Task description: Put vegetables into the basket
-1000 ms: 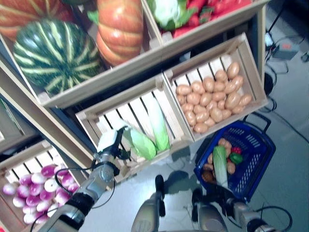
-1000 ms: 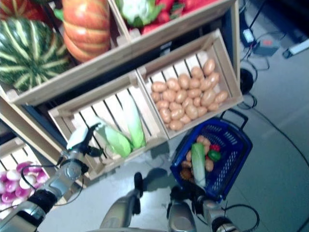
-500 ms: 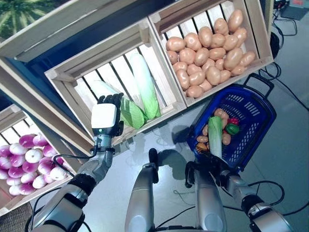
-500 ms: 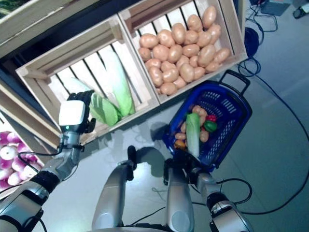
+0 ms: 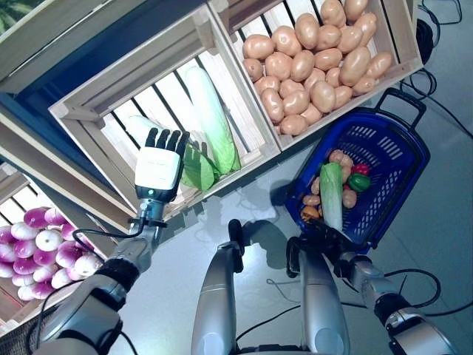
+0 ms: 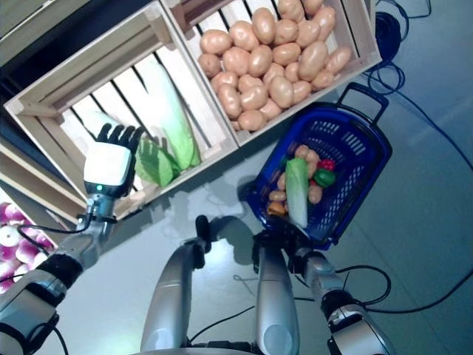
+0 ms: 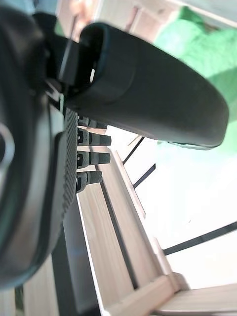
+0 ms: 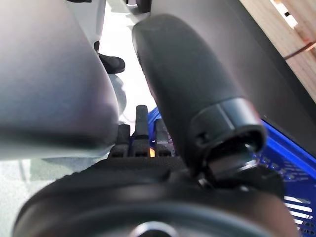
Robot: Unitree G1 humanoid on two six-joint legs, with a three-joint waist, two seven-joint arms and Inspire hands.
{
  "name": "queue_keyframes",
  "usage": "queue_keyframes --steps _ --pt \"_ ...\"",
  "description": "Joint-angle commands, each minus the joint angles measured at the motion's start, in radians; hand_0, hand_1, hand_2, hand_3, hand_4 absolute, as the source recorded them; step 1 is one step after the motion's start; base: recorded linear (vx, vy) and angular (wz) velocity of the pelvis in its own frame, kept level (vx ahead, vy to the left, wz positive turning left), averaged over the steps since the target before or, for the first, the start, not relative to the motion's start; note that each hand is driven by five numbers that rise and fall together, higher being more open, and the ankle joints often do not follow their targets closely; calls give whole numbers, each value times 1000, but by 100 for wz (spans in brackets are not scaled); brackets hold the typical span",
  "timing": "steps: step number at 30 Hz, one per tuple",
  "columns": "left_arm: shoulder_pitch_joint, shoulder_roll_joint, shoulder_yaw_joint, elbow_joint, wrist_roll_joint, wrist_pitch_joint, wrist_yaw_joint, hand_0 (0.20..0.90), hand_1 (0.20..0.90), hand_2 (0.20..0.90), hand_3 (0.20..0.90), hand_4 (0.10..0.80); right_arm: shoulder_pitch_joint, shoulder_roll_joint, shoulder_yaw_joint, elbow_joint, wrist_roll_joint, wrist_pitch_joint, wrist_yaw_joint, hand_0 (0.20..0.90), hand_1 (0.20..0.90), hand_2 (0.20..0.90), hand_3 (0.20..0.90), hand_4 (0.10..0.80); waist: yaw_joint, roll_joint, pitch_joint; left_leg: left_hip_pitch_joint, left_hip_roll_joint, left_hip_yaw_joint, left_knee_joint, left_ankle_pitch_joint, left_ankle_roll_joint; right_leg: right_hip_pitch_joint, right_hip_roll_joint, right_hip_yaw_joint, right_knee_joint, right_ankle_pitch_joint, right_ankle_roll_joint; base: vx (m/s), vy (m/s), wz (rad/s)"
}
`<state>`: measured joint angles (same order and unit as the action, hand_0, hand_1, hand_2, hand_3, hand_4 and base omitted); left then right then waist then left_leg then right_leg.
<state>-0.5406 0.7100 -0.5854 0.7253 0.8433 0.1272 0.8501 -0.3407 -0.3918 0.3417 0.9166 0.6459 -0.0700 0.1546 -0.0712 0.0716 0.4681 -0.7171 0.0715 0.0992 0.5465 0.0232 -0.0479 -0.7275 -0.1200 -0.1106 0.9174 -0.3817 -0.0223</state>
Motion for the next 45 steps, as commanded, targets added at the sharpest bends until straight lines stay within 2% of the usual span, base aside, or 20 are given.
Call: queue_keyframes --steps 1,3,10,12,16,23,27,35,42,43,44,45 --pt "-7 71 47 -18 32 69 11 900 900 900 900 800 128 -41 -15 -34 43 -19 26 900 900 900 900 800 -18 8 -70 16 -12 43 137 -200 9 9 5 43 -152 151 12 40 37 -1" --pt "-19 80 42 2 44 47 -21 900 900 900 900 800 131 -48 -25 -30 50 -29 30 900 900 900 900 800 -23 9 -67 13 -9 44 138 -199 10 4 4 43 -148 150 13 27 33 0" --pt "-86 103 -18 79 38 44 -152 900 900 900 900 800 104 -61 -31 -34 44 -21 22 900 900 900 900 800 -37 11 -51 3 -2 50 144 -197 7 -9 1 43 -142 151 15 20 33 -4" --pt "-92 100 -29 88 20 73 -163 900 900 900 900 800 102 -65 -31 -47 34 -14 10 900 900 900 900 800 -40 10 -47 -3 -1 50 148 -197 8 -14 0 44 -139 153 15 7 16 -1" --pt "-148 111 -57 117 -2 86 -158 900 900 900 900 800 95 -74 -20 -60 41 -8 -6 900 900 900 900 800 -46 1 -30 -15 4 51 161 -202 12 -27 -2 41 -127 155 17 0 0 0" --pt "-240 122 -77 174 6 -15 -153 900 900 900 900 800 85 -69 -15 -66 47 -28 -10 900 900 900 900 800 -48 -20 -12 -54 15 44 198 -214 17 -59 -5 32 -100 156 19 0 -9 0" --pt "-256 125 -86 182 28 -52 -109 900 900 900 900 800 83 -59 -10 -75 70 -43 -21 900 900 900 900 800 -44 -35 -2 -68 21 39 223 -228 22 -68 -4 28 -85 152 18 -2 -31 0" --pt "-256 104 -79 213 10 -60 -37 900 900 900 900 800 90 -49 -16 -85 73 -70 -47 900 900 900 900 800 -40 -47 8 -100 25 30 266 -246 26 -95 -2 27 -54 151 24 0 0 0" --pt "-266 92 -92 228 14 -68 -71 900 900 900 900 800 95 -52 -15 -99 78 -72 -57 900 900 900 900 800 -44 -53 21 -113 28 31 276 -250 27 -109 -3 26 -46 155 28 0 0 0" --pt "-265 88 -97 233 11 -65 -76 820 820 820 820 747 95 -52 -17 -94 77 -74 -55 900 900 900 900 800 -44 -53 22 -115 28 31 280 -252 27 -111 -4 25 -44 155 28 0 0 0" --pt "-262 83 -96 236 13 -58 -79 561 561 561 561 574 93 -52 -19 -90 76 -76 -53 900 900 900 900 800 -44 -54 23 -117 29 30 282 -252 26 -111 -3 25 -45 155 28 0 0 0" --pt "-261 81 -95 236 15 -54 -80 396 396 396 396 464 91 -53 -18 -93 77 -75 -52 900 900 900 900 800 -45 -55 24 -117 29 31 279 -251 26 -111 -3 25 -48 157 28 0 0 0"
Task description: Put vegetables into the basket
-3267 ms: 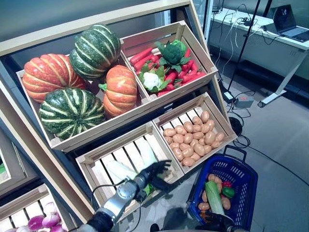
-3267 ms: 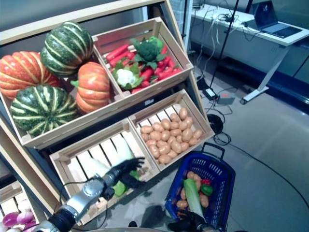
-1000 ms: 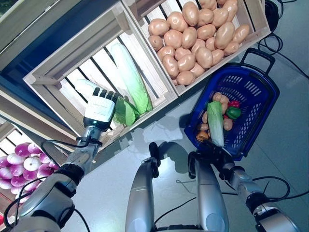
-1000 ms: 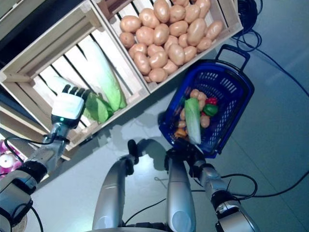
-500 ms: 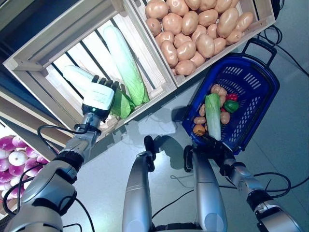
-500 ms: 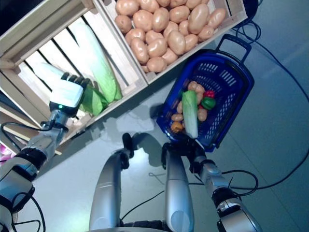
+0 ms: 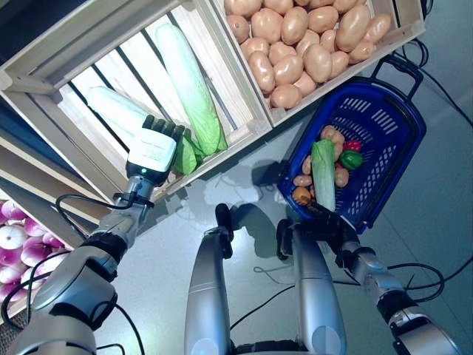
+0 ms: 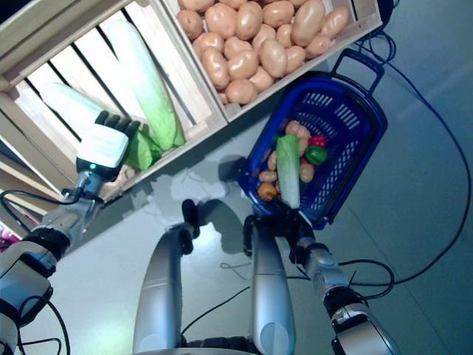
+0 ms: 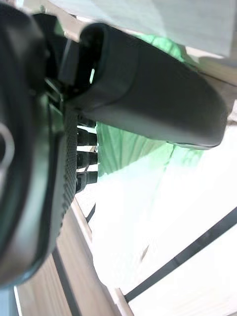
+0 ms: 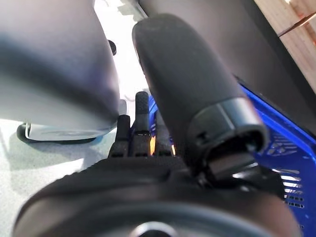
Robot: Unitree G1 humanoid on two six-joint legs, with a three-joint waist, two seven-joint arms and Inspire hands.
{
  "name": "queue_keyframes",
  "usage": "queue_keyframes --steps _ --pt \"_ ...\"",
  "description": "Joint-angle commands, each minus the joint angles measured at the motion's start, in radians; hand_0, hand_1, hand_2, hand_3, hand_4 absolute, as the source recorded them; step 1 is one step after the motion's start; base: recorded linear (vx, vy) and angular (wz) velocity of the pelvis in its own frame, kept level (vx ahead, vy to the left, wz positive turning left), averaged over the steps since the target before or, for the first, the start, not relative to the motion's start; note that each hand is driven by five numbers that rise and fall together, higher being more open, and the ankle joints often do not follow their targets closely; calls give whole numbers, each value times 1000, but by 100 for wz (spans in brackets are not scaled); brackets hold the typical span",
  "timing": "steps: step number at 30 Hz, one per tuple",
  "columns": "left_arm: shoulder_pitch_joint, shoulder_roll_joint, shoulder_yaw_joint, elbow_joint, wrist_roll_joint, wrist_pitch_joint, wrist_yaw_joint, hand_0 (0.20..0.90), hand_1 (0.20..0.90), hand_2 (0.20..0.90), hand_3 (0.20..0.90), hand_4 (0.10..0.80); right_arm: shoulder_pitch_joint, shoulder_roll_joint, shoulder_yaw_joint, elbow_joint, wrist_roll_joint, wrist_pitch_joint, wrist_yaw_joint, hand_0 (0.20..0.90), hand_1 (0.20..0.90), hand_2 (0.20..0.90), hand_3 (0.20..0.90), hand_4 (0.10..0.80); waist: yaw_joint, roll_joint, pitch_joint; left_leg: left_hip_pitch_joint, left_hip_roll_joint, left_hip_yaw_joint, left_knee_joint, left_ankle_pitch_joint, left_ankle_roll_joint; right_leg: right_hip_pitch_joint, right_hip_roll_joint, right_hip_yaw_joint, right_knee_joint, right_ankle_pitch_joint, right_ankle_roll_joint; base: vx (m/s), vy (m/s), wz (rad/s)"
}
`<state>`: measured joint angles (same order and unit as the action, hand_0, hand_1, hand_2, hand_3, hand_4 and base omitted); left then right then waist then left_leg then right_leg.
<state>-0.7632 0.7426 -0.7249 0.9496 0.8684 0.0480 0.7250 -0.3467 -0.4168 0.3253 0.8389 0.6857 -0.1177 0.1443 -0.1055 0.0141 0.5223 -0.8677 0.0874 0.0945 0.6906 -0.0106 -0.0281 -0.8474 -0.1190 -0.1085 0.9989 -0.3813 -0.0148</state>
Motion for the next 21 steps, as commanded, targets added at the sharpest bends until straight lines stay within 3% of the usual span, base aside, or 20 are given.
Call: queue_keyframes --steps 1,9,11,15,21 --pt "-38 48 45 11 -12 28 44 300 300 300 300 400 96 -29 -2 -17 37 -27 -42 900 900 900 900 800 -11 2 -30 35 13 36 134 -216 7 9 -4 23 -131 157 20 0 0 0" --pt "-30 52 45 9 -21 50 34 300 300 300 300 400 99 -31 1 -33 45 -32 -55 900 900 900 900 800 -8 0 -26 31 15 36 137 -215 2 9 -3 21 -132 158 20 0 0 0" --pt "-21 48 54 16 -40 143 -42 300 300 300 300 400 101 -28 -1 -30 39 -43 -66 900 900 900 900 800 -5 -1 -28 31 16 35 140 -218 4 10 -5 17 -127 153 21 0 0 0" --pt "12 27 66 43 -58 208 -73 300 300 300 300 400 103 -20 -1 -31 52 -51 -78 900 900 900 900 800 -3 -6 -30 58 15 39 128 -219 0 39 -3 13 -142 154 24 -3 -16 0" --pt "88 8 108 60 -119 177 9 300 300 300 300 400 118 -16 -3 -37 38 -52 -90 900 900 900 900 800 2 -14 -51 144 12 44 63 -207 -9 122 0 3 -201 157 32 17 -11 -3"
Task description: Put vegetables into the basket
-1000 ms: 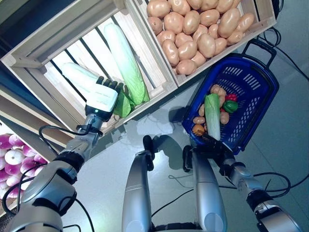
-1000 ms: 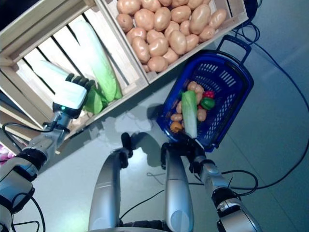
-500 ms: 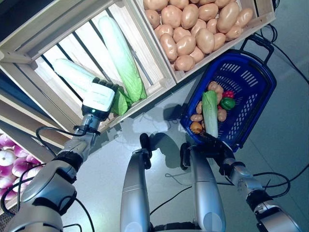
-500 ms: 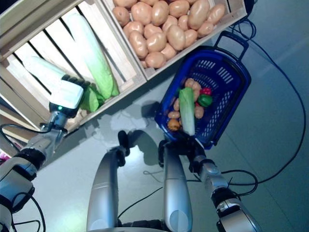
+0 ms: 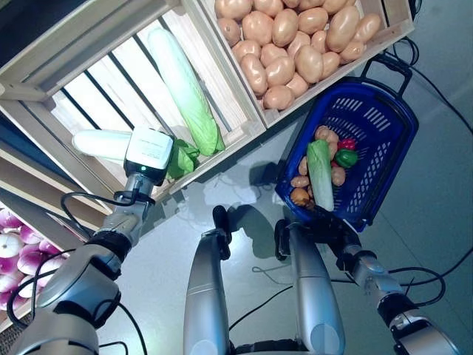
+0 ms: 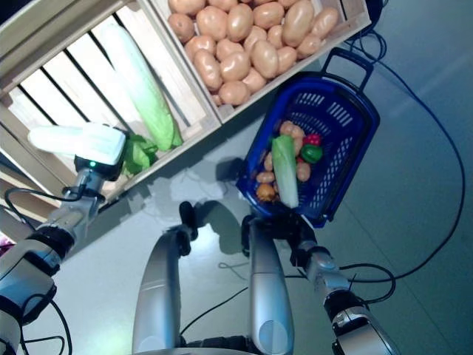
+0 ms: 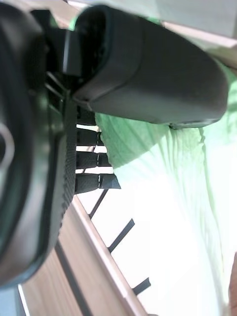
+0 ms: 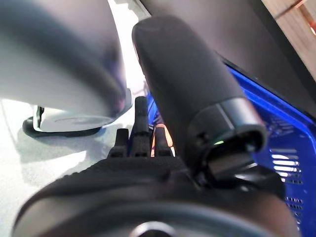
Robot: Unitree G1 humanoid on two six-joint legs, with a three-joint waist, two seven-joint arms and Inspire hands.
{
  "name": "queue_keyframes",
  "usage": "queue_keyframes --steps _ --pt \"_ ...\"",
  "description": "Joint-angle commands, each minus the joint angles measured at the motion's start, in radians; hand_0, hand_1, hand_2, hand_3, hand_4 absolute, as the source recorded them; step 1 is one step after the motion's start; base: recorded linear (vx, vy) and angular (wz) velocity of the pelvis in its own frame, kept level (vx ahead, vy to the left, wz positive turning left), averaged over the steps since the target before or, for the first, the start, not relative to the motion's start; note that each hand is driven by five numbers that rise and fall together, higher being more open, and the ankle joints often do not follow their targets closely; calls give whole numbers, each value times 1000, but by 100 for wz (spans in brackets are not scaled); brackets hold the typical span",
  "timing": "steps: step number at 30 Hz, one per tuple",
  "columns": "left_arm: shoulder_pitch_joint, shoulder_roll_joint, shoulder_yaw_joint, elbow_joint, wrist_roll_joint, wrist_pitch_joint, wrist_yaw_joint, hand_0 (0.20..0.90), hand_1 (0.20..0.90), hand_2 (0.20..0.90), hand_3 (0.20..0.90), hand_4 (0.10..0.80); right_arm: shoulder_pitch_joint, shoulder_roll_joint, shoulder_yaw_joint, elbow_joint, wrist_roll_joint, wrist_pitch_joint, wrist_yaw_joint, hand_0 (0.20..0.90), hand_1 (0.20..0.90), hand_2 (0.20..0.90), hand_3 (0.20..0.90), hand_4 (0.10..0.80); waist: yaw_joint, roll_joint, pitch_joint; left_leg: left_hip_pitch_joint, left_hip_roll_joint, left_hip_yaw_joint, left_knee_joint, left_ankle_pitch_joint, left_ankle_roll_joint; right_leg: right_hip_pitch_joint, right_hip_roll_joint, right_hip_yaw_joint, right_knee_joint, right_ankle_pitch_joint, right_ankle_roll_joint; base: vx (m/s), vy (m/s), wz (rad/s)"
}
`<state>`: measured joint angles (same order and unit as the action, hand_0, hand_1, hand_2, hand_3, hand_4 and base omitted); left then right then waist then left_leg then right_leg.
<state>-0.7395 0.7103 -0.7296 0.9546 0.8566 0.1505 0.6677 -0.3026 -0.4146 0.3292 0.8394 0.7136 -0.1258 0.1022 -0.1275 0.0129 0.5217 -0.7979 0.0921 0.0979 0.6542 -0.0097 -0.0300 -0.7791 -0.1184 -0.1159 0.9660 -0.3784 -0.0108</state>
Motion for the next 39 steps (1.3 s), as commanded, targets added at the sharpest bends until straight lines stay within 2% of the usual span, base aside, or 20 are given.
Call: queue_keyframes --steps 1,7,8,10,14,15,18,21,22,23,26,30,33,39 --pt "87 36 136 48 -159 55 105 300 300 300 300 400 83 -14 -10 -37 2 -48 -49 900 900 900 900 800 27 -17 -63 110 5 42 64 -198 -12 93 4 7 -207 160 31 49 -37 -10" --pt "162 16 234 -30 -296 -89 218 300 300 300 300 400 125 -4 -22 -22 -21 -78 -51 900 900 900 900 800 48 -20 -115 226 -10 29 -61 -155 -24 219 13 0 -345 180 32 48 -37 -7" --pt "195 4 276 -69 -294 -119 236 300 300 300 300 400 140 3 -25 -16 -32 -92 -53 900 900 900 900 800 55 -21 -134 250 -16 27 -108 -118 -20 248 15 -6 -401 208 25 20 -40 4" --pt "232 -7 309 -118 -317 -154 250 300 300 300 300 400 157 9 -29 -20 -41 -104 -55 900 900 900 900 800 61 -20 -149 285 -21 24 -150 -103 -22 289 16 -11 -449 216 25 53 -43 -3" --pt "343 -44 388 -272 -383 -224 247 300 300 300 300 400 208 22 -47 -60 -71 -132 -62 900 900 900 900 800 80 -16 -187 372 -34 12 -263 -63 -30 400 21 -41 -583 244 25 83 -49 12" --pt "415 -71 439 -356 -426 -267 236 300 300 300 300 400 238 31 -62 -99 -94 -132 -70 900 900 900 900 800 90 -15 -209 423 -44 6 -341 -35 -32 458 26 -59 -654 260 29 91 -55 17" --pt "487 -91 483 -443 -459 -314 222 300 300 300 300 400 269 39 -81 -139 -123 -132 -74 900 900 900 900 800 101 -14 -234 479 -48 0 -426 -6 -37 525 30 -79 -734 280 36 96 -60 12" --pt "573 -132 550 -545 -510 -406 172 300 300 300 300 400 318 59 -113 -207 -140 -129 -89 900 900 900 900 800 118 -20 -276 570 -50 -16 -554 27 -39 623 31 -103 -844 315 56 124 -69 18" --pt "574 -132 550 -546 -511 -406 171 300 300 300 300 400 318 59 -112 -208 -140 -129 -89 900 900 900 900 800 117 -20 -278 569 -50 -17 -557 31 -39 622 32 -104 -848 319 56 138 -73 30" --pt "604 -145 575 -604 -556 -449 126 300 300 300 300 400 336 66 -133 -235 -143 -123 -84 900 900 900 900 800 126 -24 -303 608 -51 -23 -615 43 -43 668 34 -119 -899 333 66 79 -41 23" --pt "626 -171 601 -657 -630 -500 64 300 300 300 300 400 348 76 -143 -271 -168 -133 -92 900 900 900 900 800 133 -27 -323 646 -52 -29 -662 54 -43 707 34 -130 -940 347 74 86 -42 28" --pt "652 -217 621 -729 -824 -604 -76 300 300 300 300 400 367 91 -153 -350 -174 -163 -112 900 900 900 900 800 139 -34 -358 704 -45 -29 -721 62 -38 756 33 -147 -974 362 84 79 -39 19" --pt "665 -247 631 -788 -953 -628 -170 300 300 300 300 400 381 102 -173 -429 -167 -184 -100 900 900 900 900 800 135 -39 -385 740 -43 -26 -734 56 -33 785 32 -143 -1000 375 90 83 -32 5" --pt "677 -281 643 -869 -1115 -635 -255 300 300 300 300 400 378 75 -174 -559 -262 -218 -61 900 900 900 900 800 128 -47 -415 791 -38 -12 -741 34 -27 825 30 -127 -1043 395 99 37 -10 -2"
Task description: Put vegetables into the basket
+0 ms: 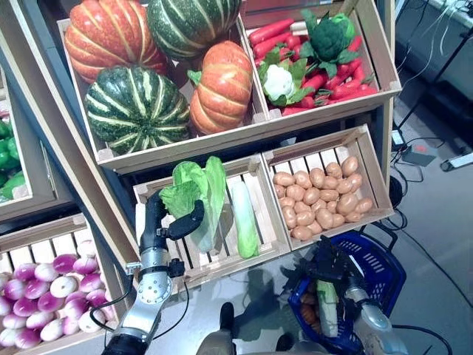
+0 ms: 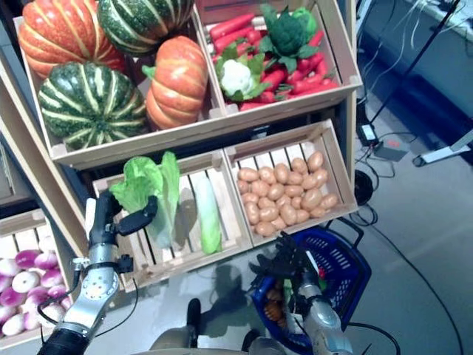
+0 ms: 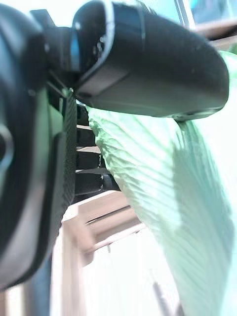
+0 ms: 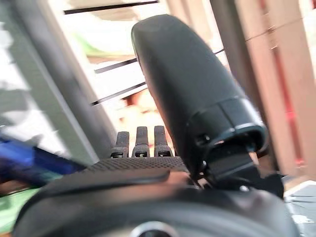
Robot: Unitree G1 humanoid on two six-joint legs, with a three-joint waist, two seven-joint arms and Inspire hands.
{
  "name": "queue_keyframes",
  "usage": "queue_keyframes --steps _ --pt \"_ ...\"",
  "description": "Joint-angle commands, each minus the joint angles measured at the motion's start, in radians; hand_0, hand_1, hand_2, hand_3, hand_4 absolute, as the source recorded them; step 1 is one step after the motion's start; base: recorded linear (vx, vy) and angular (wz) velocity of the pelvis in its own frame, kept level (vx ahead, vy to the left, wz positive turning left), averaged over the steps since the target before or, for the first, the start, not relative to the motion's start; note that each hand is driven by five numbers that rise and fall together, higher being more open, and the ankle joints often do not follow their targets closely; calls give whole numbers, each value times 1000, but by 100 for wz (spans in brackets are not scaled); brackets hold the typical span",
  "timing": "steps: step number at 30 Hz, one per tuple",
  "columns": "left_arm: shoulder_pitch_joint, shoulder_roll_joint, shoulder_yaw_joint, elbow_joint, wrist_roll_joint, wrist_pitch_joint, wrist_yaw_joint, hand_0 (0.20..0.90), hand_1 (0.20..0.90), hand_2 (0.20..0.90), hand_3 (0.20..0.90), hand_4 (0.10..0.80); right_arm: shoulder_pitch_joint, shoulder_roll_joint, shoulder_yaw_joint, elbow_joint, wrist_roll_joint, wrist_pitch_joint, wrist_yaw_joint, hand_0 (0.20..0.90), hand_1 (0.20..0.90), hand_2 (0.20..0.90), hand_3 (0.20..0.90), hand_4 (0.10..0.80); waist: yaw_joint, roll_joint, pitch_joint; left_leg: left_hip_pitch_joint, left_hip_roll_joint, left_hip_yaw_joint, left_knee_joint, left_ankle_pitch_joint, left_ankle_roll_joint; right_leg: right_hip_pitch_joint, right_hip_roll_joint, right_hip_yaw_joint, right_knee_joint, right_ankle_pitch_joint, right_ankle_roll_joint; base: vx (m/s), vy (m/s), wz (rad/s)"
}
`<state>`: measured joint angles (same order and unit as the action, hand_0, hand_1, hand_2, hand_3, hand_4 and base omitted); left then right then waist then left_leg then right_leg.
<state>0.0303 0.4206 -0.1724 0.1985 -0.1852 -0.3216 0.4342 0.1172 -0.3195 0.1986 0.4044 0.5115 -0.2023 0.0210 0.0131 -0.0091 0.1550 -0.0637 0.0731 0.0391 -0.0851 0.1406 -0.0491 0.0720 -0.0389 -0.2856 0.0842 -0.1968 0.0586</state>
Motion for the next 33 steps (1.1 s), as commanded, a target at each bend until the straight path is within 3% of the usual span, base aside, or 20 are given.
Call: queue_keyframes --steps 1,8,15,19,26,33 --pt "-95 7 87 -122 -100 -162 -37 300 300 300 300 400 -45 -28 -42 -145 -72 -139 22 900 900 900 900 800 -14 -26 -51 64 -19 49 -2 -119 -7 -23 -49 46 -160 212 29 35 -17 -2" --pt "-96 -16 77 -213 -267 -111 -184 300 300 300 300 400 -64 -103 -45 -297 -130 -125 77 900 900 900 900 800 -17 -34 -71 96 -18 57 -2 -137 1 -5 -48 61 -160 209 34 13 -5 -1" --pt "-122 -7 35 -232 -342 -67 -256 300 300 300 300 400 -127 -196 -37 -398 -13 -35 242 900 900 900 900 800 -16 -47 -86 126 -17 68 -2 -154 8 15 -46 79 -163 206 38 14 -9 -9" --pt "-139 -11 5 -245 -393 -59 -301 300 300 300 300 400 -160 -207 -2 -414 28 5 303 900 900 900 900 800 -9 -50 -96 130 -16 68 -2 -156 8 19 -47 80 -167 208 39 0 0 0" --pt "-171 -8 -82 -263 -438 -24 -385 300 300 300 300 400 -242 -206 87 -381 31 62 292 900 900 900 900 800 9 -51 -108 134 -18 59 -2 -161 7 28 -53 69 -171 206 42 5 -3 5" --pt "-180 -4 -117 -268 -473 -28 -432 300 300 300 300 400 -284 -184 137 -346 74 117 303 900 900 900 900 800 17 -47 -115 138 -18 58 -2 -164 7 34 -60 61 -171 205 44 11 6 3"
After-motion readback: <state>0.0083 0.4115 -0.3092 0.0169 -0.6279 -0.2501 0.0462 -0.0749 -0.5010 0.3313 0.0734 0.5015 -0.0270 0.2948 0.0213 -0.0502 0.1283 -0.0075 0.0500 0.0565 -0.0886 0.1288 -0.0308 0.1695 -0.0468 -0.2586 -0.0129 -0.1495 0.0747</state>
